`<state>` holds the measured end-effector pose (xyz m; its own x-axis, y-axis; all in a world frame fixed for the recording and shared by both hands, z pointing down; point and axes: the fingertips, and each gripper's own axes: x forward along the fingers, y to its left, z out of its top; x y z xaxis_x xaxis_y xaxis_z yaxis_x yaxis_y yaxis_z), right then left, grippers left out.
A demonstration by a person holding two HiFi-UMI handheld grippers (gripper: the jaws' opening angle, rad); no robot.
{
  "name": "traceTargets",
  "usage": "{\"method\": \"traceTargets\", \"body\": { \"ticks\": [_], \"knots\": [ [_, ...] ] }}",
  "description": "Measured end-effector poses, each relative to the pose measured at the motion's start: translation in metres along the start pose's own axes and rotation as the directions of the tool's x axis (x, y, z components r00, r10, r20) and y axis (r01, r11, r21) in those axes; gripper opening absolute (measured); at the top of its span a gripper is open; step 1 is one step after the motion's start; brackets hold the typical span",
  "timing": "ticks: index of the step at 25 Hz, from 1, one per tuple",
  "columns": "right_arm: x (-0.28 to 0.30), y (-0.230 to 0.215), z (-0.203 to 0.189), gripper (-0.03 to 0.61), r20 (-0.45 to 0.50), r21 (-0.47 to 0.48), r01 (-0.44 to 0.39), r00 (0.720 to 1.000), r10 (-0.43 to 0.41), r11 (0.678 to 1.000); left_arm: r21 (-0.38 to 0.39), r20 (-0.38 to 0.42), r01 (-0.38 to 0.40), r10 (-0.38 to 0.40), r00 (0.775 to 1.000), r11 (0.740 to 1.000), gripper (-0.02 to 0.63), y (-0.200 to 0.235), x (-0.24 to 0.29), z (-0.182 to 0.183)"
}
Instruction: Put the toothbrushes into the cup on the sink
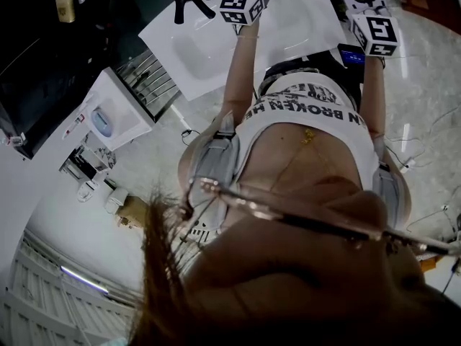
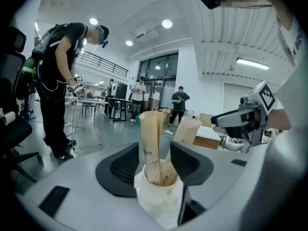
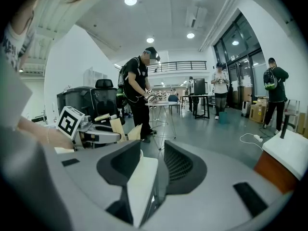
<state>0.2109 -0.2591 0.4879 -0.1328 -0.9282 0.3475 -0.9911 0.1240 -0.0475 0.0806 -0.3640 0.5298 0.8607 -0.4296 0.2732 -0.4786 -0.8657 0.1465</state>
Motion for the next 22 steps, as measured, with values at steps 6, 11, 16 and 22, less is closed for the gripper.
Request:
{"method": "traceTargets", "body": {
  "ticks": [6,11,16,22],
  "knots": [
    [0.001,0.008,0.002,0.164,0.001,-0.010,-0.026,1.000,0.026,1.000,-0.016,0.002,-0.038,0.039,0.999,0.999,0.229,0.004,-0.014,-0.002],
    [0.007,0.018,0.004,0.164,-0.002,-0.023,-0.060,0.998,0.060,0.998,-0.053,0.001,-0.079,0.079,0.997,0.995,0.230,0.008,-0.033,-0.006],
    [0.015,0.033,0.007,0.164,0.001,-0.031,-0.100,0.995,0.100,0.994,-0.057,0.007,-0.093,0.094,0.996,0.994,0.233,0.002,-0.046,-0.001],
    [0.018,0.053,0.014,0.118,0.025,-0.046,-0.140,0.990,0.141,0.989,-0.032,0.052,-0.050,0.052,0.997,0.998,0.126,-0.021,-0.057,0.020]
  ]
}}
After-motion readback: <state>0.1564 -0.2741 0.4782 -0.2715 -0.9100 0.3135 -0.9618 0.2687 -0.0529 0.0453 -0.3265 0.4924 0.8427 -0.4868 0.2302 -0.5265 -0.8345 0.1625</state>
